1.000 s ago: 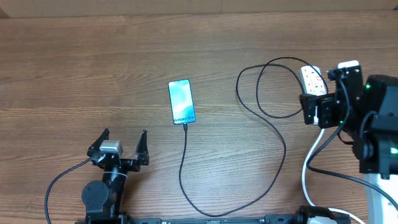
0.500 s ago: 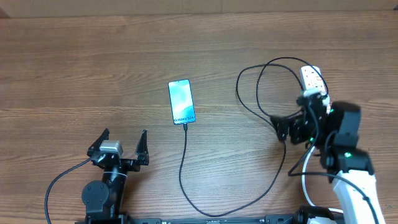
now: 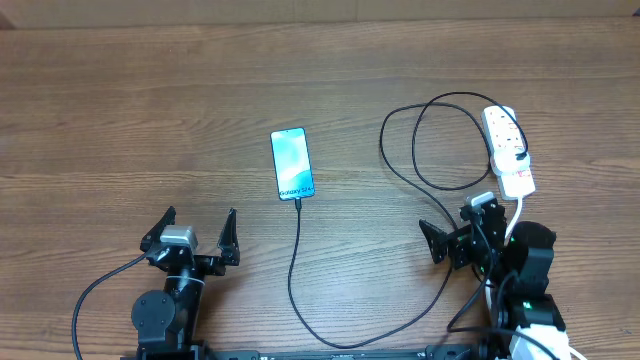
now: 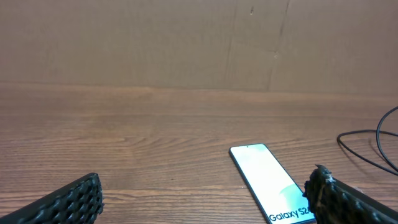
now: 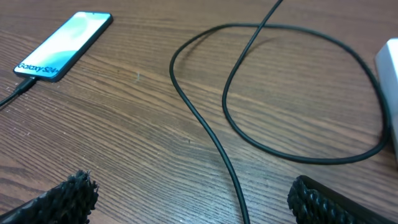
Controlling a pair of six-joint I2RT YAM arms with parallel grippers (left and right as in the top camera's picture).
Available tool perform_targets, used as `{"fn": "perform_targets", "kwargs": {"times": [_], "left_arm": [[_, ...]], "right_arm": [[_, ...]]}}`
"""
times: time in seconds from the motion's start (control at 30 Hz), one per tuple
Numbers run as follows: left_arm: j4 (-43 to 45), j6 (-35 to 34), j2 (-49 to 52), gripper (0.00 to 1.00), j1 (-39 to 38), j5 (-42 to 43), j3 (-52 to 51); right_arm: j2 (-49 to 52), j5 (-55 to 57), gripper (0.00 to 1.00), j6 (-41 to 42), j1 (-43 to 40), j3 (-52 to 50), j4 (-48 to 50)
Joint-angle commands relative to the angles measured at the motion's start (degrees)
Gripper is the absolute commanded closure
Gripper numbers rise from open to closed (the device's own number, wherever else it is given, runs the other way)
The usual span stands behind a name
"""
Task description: Plug charger to phone and switch on socket
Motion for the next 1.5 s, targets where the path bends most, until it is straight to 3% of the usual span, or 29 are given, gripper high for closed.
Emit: {"fn": "perform_targets", "kwargs": {"times": [0.0, 0.53, 1.07, 1.47], "left_arm": [[-0.17, 1.68, -0.68, 0.0, -0.39, -0.72, -0.17], [-0.17, 1.68, -0.68, 0.0, -0.39, -0.72, -0.17], [-0.17, 1.68, -0.68, 0.0, -0.39, -0.7, -0.17], [-0.17, 1.68, -0.68, 0.0, -0.39, -0.7, -0.17]], "right_arm": [[-3.87, -0.72, 0.0, 0.04, 0.33, -2.45, 0.46], [-23.96, -0.72, 0.0, 7.61, 0.96, -7.96, -3.1], [-44.09, -0.04, 0.0, 8.02, 6.34, -7.93, -3.13], [-45.09, 0.15, 0.0, 7.96, 6.34, -7.93, -3.04]]}}
